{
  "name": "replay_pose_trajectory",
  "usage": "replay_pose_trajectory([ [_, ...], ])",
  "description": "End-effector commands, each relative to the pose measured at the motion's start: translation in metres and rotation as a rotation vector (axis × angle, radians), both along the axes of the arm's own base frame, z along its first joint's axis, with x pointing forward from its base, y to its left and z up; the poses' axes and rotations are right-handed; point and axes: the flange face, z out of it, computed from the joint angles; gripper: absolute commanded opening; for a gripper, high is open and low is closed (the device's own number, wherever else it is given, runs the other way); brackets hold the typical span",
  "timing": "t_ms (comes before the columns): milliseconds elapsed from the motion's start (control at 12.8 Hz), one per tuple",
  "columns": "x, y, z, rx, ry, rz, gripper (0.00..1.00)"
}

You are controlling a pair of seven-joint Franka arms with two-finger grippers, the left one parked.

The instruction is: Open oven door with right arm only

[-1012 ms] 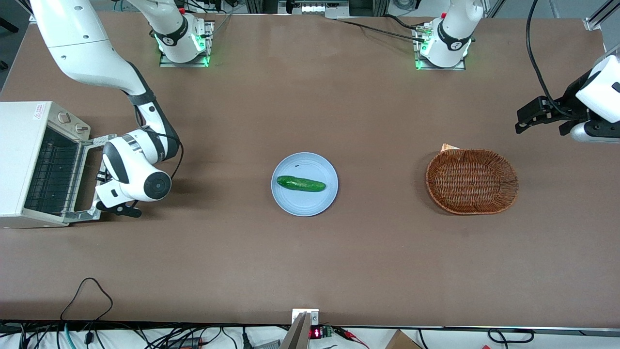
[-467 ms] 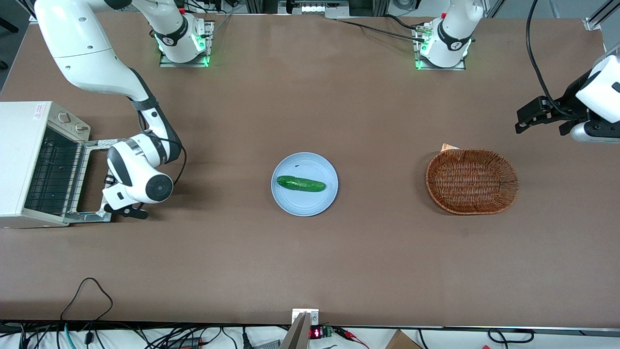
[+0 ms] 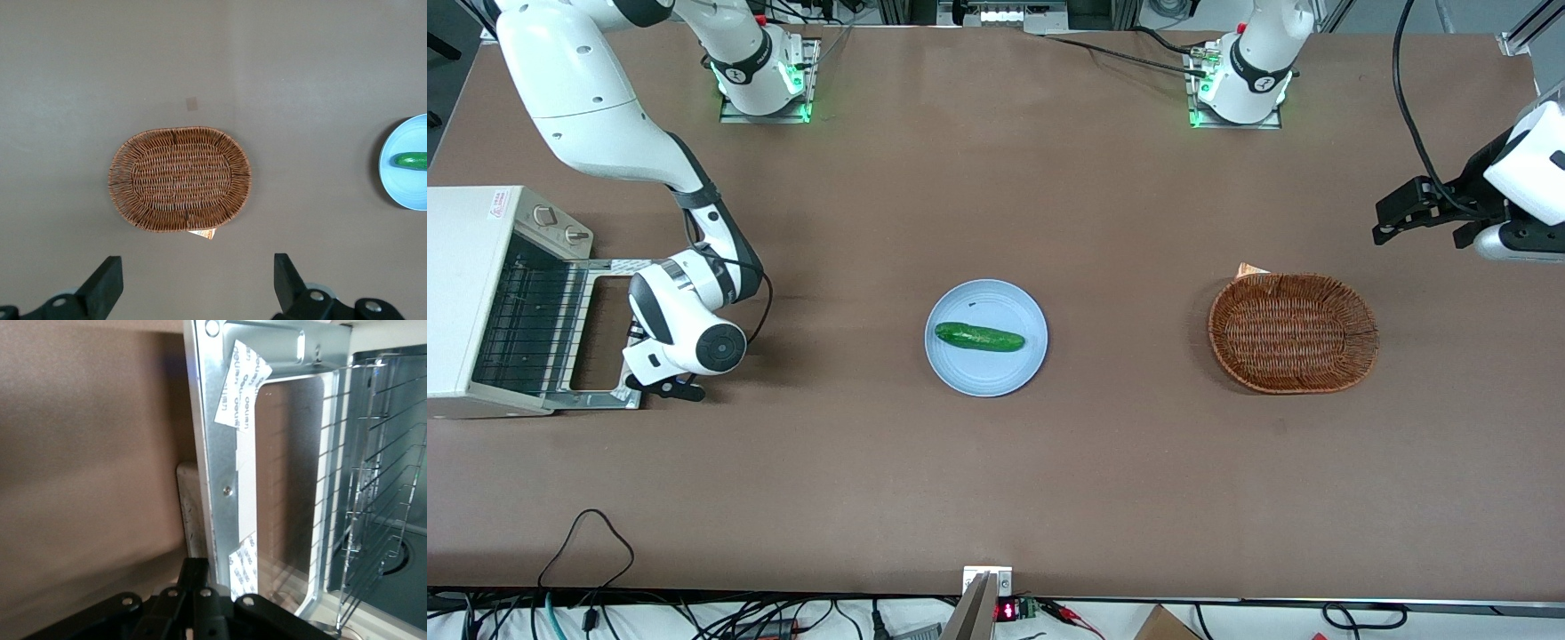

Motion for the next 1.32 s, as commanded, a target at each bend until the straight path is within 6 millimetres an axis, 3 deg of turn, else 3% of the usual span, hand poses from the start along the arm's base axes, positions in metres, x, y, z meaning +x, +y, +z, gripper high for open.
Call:
replay_pose_trajectory([
  [0, 0.002, -0.001, 0.003, 0.015, -0.004, -0.013, 0.03],
  [389, 0.002, 0.008, 0.011, 0.077, -0.003, -0.071, 0.03],
  [545, 0.011, 0.018, 0.033, 0.142, 0.002, -0.099, 0.08],
  [623, 0.014, 0.019, 0.05, 0.183, 0.024, -0.122, 0.4],
  [701, 0.017, 0.022, 0.067, 0.223, 0.043, -0.14, 0.79],
  [778, 0.02, 0.023, 0.089, 0.261, 0.059, -0.152, 1.0],
  [1090, 0.03, 0.021, 0.185, 0.45, 0.153, -0.182, 1.0],
  [1246, 0.023, 0.009, 0.227, 0.533, 0.188, -0.196, 1.0],
])
